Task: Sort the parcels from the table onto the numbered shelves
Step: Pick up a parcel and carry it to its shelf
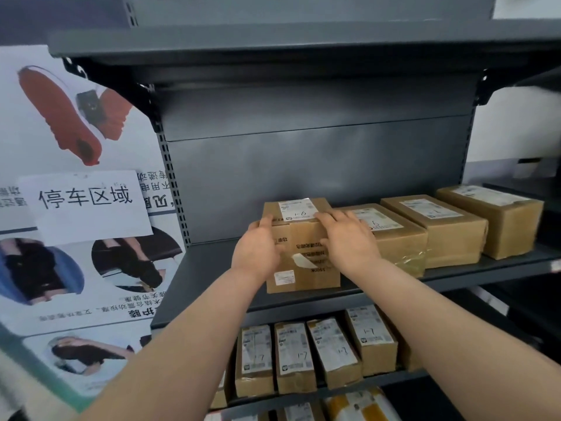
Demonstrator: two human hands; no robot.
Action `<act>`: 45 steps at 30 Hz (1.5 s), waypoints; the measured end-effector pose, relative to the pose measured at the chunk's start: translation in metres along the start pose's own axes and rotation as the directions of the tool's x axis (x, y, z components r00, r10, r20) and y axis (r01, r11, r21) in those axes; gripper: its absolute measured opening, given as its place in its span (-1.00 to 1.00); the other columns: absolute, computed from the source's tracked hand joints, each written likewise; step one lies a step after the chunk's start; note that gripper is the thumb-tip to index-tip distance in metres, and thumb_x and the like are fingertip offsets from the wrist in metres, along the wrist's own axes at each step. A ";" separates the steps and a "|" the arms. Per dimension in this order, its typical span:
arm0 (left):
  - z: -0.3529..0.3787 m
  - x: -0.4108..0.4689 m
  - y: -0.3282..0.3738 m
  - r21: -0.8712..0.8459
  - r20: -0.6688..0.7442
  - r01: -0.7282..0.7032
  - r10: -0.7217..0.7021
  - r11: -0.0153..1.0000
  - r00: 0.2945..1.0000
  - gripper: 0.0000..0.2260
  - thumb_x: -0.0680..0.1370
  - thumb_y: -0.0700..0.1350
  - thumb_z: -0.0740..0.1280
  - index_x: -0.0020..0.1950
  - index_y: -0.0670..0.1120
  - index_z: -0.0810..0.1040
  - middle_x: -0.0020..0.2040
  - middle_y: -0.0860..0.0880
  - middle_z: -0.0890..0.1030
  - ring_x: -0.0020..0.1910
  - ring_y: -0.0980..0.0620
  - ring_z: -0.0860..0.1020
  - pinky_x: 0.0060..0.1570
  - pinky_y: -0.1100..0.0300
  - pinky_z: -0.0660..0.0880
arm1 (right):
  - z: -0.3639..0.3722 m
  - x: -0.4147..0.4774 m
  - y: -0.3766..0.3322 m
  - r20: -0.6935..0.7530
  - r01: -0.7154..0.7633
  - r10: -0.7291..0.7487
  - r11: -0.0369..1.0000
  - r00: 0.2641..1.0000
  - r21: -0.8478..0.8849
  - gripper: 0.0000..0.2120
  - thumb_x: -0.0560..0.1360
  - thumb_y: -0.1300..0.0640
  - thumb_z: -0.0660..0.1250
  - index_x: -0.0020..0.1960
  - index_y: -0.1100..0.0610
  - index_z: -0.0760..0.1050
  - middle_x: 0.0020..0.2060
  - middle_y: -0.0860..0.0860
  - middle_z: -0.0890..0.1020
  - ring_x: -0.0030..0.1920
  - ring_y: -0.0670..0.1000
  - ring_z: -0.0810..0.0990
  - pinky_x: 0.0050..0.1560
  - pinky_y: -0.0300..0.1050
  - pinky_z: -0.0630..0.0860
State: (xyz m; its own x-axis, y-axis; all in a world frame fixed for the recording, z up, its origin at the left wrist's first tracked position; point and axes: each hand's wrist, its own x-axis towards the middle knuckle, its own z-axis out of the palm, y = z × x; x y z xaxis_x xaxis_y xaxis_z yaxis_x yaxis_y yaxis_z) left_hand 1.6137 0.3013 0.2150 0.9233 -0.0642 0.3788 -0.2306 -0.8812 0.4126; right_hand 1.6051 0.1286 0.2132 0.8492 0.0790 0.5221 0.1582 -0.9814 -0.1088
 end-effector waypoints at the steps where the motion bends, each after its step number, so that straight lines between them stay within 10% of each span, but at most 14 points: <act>1: 0.001 0.002 -0.001 0.000 -0.001 -0.003 0.003 1.000 1.000 -0.44 0.55 -0.12 0.36 0.51 -0.04 0.23 0.27 -0.13 0.47 0.13 -0.11 0.54 0.08 0.08 0.47 | 0.000 0.002 0.001 -0.002 0.001 -0.001 1.000 1.000 -0.004 -0.47 0.56 0.11 0.29 0.49 0.01 0.24 0.40 0.01 0.40 0.40 0.09 0.30 0.38 0.06 0.27; 12: 0.006 0.004 0.002 0.002 0.018 -0.002 0.002 1.000 1.000 -0.46 0.58 -0.13 0.32 0.51 -0.05 0.20 0.33 -0.13 0.41 0.11 -0.12 0.56 0.01 0.06 0.51 | 0.003 0.004 0.002 0.018 -0.015 0.015 0.999 1.000 -0.036 -0.46 0.56 0.07 0.28 0.50 -0.02 0.21 0.41 -0.01 0.38 0.41 0.08 0.29 0.37 0.08 0.25; 16: 0.003 0.006 0.000 0.114 0.033 -0.034 0.030 0.993 0.999 -0.42 0.58 -0.06 0.34 0.53 -0.07 0.16 0.55 -0.16 0.13 0.44 -0.18 0.29 0.25 -0.03 0.43 | -0.005 0.004 0.000 0.085 -0.029 0.031 0.999 0.996 -0.027 -0.37 0.56 0.04 0.30 0.54 -0.03 0.10 0.51 -0.01 0.22 0.47 0.09 0.22 0.41 0.15 0.21; 23: 0.002 -0.005 0.035 0.308 -0.072 -0.281 0.316 0.909 0.946 -0.47 0.60 0.00 0.27 0.52 -0.10 0.21 0.60 -0.13 0.02 0.57 -0.12 -0.02 0.53 -0.07 -0.02 | -0.033 -0.040 0.029 0.066 -0.033 0.037 0.998 0.997 -0.057 -0.37 0.57 -0.03 0.26 0.55 -0.01 0.07 0.56 0.00 0.08 0.53 0.07 0.10 0.44 0.15 0.16; 29: 0.041 -0.039 0.107 0.303 0.038 -0.484 0.497 0.821 0.867 -0.49 0.58 0.01 0.30 0.49 -0.09 0.28 0.58 -0.12 0.11 0.57 -0.10 0.02 0.52 -0.10 0.00 | -0.068 -0.125 0.094 0.115 -0.095 0.114 0.983 0.987 -0.159 -0.50 0.60 -0.01 0.19 0.51 -0.01 0.19 0.48 -0.03 0.28 0.44 0.05 0.26 0.35 0.06 0.26; 38: 0.121 -0.196 0.270 0.053 0.340 -0.776 0.719 0.629 0.606 -0.48 0.57 0.01 0.30 0.50 -0.06 0.27 0.56 -0.10 0.18 0.55 -0.10 0.09 0.51 -0.07 0.09 | -0.164 -0.370 0.190 0.214 -0.443 0.523 0.834 0.825 -0.330 -0.51 0.60 -0.02 0.22 0.50 0.01 0.22 0.46 0.00 0.31 0.48 0.05 0.22 0.38 0.06 0.27; 45: 0.137 -0.387 0.404 -0.276 0.420 -0.897 0.883 0.346 0.211 -0.46 0.58 0.02 0.32 0.52 -0.07 0.26 0.54 -0.08 0.22 0.54 -0.08 0.12 0.51 -0.03 0.12 | -0.248 -0.582 0.203 0.172 -0.672 0.795 0.588 0.581 -0.451 -0.50 0.61 -0.05 0.19 0.51 0.01 0.20 0.46 -0.01 0.30 0.48 0.06 0.21 0.40 0.05 0.24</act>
State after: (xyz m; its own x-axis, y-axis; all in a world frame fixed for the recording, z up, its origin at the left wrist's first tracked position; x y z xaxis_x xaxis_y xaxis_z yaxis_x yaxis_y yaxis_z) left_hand 1.2058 -0.0937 0.1214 0.1204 -0.9880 0.0962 -0.9925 -0.1178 0.0321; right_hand 1.0185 -0.1602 0.0972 0.7060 -0.7046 0.0713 -0.7043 -0.7091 -0.0333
